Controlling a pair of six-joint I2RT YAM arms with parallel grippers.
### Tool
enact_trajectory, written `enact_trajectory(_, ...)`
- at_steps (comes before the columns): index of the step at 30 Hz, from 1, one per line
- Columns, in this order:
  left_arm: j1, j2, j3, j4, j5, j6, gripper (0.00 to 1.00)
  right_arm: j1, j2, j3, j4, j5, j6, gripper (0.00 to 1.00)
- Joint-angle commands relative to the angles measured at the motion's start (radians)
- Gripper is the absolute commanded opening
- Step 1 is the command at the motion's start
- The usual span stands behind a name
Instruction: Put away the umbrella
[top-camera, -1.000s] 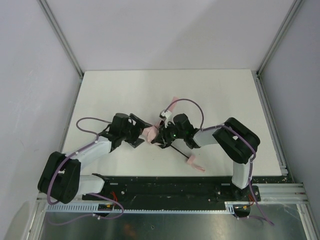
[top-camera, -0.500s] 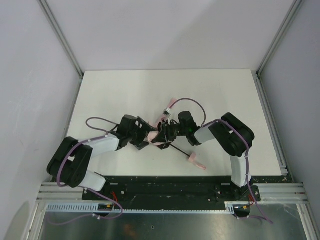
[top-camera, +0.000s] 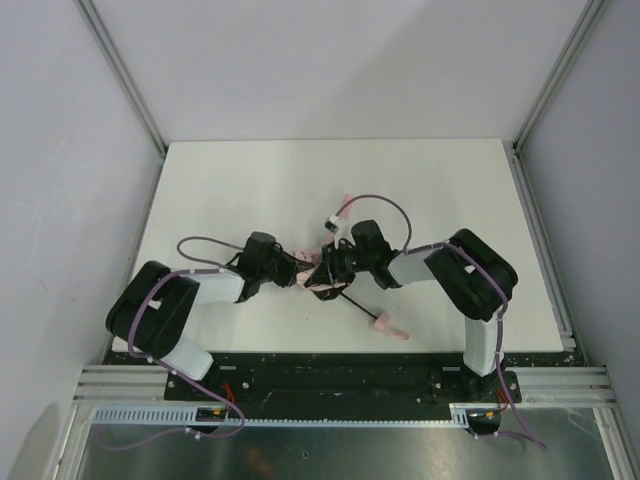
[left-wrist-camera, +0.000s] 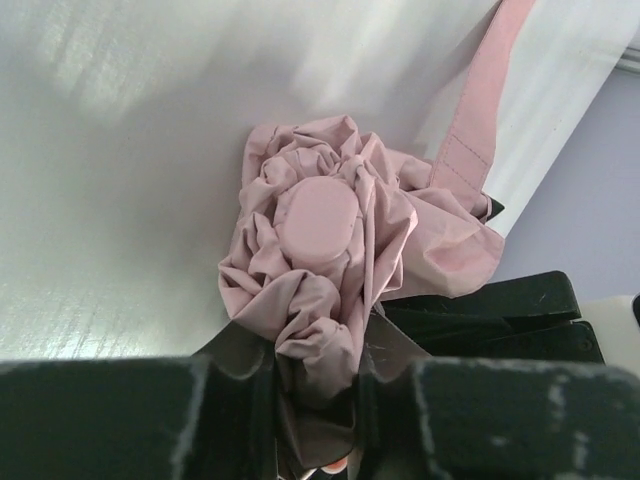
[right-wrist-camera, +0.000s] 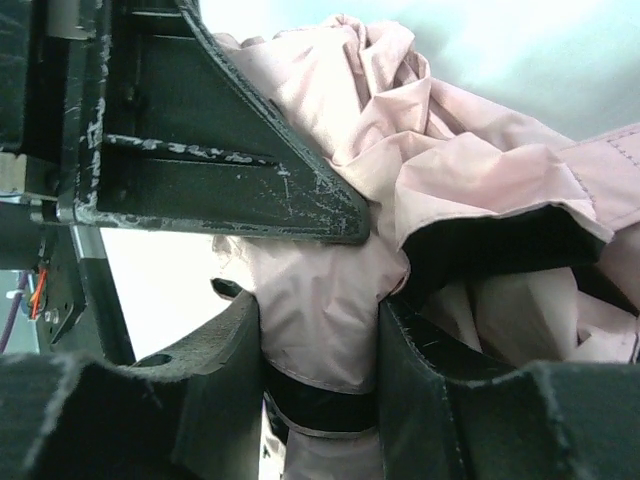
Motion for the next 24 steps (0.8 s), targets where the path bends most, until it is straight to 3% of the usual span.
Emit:
enact_trajectory(1,-0.011,-0.024,-0.060,-0.017,-0.095,0.060,0.02,0.060,-0.058,0.002,-0.451,0.096,-0.021,0.18)
enact_trajectory(5,-0.017,-0.057,-0.073,-0.041,-0.074,0.051,0.00,0.066,-0.231,0.087,-0.585,0.177,-0.058,0.50)
enact_trajectory(10,-0.018,-0.068,-0.016,-0.206,-0.063,0.030,0.00,0.092,-0.437,0.152,-0.675,0.331,-0.217,0.73)
enact_trajectory(16,-0.019,-0.050,0.047,-0.356,-0.037,-0.001,0.00,0.213,-0.474,0.152,-0.658,0.637,-0.444,0.78)
enact_trajectory(20,-0.018,-0.022,0.074,-0.405,-0.004,-0.014,0.00,0.352,-0.396,0.135,-0.565,0.888,-0.555,0.77)
enact_trajectory(24,-0.018,-0.021,0.096,-0.445,-0.023,-0.008,0.00,0.445,-0.288,0.130,-0.460,1.029,-0.596,0.74)
